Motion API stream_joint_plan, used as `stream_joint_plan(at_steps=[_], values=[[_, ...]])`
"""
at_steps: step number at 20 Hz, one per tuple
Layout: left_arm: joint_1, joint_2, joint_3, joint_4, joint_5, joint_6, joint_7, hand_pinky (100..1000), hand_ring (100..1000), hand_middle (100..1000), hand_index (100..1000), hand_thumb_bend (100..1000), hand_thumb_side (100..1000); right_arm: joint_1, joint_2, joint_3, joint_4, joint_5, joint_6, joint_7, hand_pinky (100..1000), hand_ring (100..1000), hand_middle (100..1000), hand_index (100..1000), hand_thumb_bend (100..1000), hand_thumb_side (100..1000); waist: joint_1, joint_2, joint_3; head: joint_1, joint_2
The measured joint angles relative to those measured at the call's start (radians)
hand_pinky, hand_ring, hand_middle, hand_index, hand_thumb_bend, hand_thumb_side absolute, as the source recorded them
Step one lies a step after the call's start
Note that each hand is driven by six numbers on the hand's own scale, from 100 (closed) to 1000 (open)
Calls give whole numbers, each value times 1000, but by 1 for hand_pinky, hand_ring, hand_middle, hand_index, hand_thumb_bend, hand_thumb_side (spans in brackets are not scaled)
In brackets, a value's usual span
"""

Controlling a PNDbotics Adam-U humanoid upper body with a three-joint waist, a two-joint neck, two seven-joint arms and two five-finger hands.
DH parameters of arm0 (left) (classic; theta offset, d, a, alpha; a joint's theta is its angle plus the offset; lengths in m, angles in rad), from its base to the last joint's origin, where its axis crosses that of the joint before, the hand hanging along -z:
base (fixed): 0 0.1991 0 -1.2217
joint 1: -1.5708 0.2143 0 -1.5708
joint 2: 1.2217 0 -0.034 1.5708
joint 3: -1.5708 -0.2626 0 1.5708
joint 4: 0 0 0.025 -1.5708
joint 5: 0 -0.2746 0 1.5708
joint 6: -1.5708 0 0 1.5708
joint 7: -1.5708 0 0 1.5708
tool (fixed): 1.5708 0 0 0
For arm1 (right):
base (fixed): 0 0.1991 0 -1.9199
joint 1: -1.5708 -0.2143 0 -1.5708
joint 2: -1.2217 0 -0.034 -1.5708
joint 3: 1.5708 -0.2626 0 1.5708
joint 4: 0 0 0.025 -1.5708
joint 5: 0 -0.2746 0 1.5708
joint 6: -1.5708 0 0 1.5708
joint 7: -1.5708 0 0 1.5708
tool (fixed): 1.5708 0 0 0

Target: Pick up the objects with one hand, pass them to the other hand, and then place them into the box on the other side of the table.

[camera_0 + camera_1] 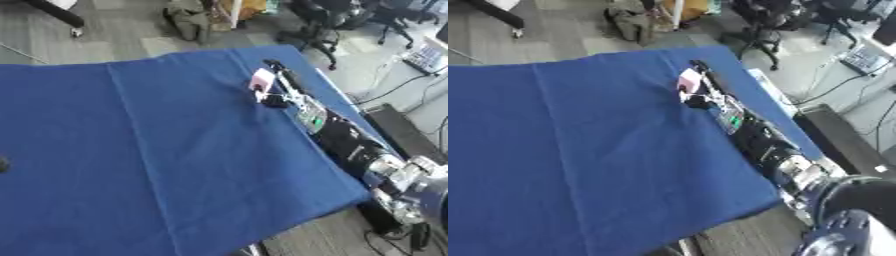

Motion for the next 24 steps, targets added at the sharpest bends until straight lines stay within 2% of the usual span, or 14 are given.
stream_joint_plan(at_steps=[3,5,9,13,15,17,19,22,24], values=[[0,0,0,0,1,0,0,656,603,554,737,1000,663,1,0,0,5,-1,5,5,922,986,999,1000,100,223,0,0,0,-2,0],[0,0,0,0,1,-1,-1,656,603,554,737,1000,663,6,0,1,20,-1,11,10,921,985,998,1000,100,244,0,0,1,-4,0],[0,0,0,0,1,-1,-2,657,603,554,738,1000,665,10,0,4,58,-2,22,15,921,984,996,1000,100,335,-1,0,2,-8,0],[0,4,-1,0,1,-1,-3,657,603,554,739,1000,667,18,0,9,90,-6,30,22,913,977,965,1000,100,489,-2,4,4,-9,0],[-1,8,-1,0,1,-1,-4,656,602,554,740,1000,668,17,0,14,100,-9,35,29,893,956,919,1000,100,473,-3,6,5,-12,0],[-2,8,-1,0,2,-1,-4,656,602,554,742,1000,668,17,1,15,102,-13,33,37,889,952,904,1000,100,508,-3,6,5,-14,0],[-2,8,-2,0,2,-1,-4,657,602,554,743,1000,667,17,1,18,102,-13,29,47,889,953,908,1000,100,488,-3,6,6,-17,0],[-2,8,-3,0,2,-1,-4,657,602,554,745,1000,668,15,1,19,97,-18,20,58,891,955,923,1000,100,381,-3,6,6,-18,0],[-2,8,-3,0,3,-1,-4,657,603,554,746,1000,667,11,1,18,83,-23,13,62,892,956,930,1000,100,340,-4,6,8,-20,0]])
